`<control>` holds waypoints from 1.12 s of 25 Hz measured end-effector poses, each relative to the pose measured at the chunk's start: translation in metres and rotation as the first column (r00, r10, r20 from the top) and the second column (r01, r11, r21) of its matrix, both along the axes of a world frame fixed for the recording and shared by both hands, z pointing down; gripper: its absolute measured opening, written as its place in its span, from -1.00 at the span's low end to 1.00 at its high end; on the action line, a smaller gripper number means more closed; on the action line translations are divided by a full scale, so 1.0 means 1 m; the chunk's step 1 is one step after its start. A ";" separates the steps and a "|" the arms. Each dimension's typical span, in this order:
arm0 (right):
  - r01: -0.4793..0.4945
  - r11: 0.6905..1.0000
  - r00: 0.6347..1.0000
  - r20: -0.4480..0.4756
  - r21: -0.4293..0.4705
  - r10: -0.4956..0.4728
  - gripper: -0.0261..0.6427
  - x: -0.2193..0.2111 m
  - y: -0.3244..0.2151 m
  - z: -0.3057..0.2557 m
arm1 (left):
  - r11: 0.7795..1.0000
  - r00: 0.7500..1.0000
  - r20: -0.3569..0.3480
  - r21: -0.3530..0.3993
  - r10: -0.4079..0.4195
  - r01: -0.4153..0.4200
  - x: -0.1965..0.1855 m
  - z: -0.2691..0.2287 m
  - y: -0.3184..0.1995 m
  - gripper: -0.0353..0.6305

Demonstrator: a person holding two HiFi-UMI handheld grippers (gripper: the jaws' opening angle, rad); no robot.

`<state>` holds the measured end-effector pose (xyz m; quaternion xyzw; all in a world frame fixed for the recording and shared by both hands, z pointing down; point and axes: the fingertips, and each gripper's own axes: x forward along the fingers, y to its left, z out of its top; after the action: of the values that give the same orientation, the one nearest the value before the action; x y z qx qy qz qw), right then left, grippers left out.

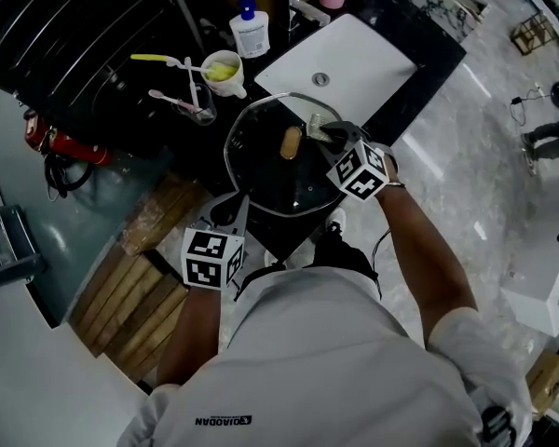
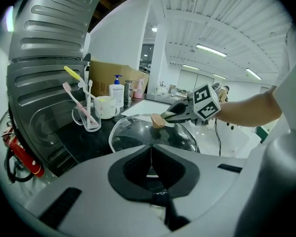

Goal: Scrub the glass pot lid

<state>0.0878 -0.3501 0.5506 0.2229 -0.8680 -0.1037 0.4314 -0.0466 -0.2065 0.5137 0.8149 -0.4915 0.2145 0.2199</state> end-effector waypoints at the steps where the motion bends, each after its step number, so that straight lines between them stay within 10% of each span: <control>1: -0.011 1.000 1.000 0.001 0.002 0.011 -0.63 0.001 0.003 0.000 | 1.000 1.000 -0.002 0.003 0.006 -0.006 -0.001 -0.001 0.001 -0.84; 28: -0.291 0.957 0.955 0.057 -0.016 0.291 -0.61 0.002 0.082 -0.001 | 0.992 0.993 0.018 0.035 0.118 -0.119 -0.026 -0.005 0.041 -0.84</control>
<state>0.0895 -0.2684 0.5498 0.3496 -0.8385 -0.0295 0.4170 -0.0728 -0.1658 0.5087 0.8448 -0.4479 0.2246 0.1880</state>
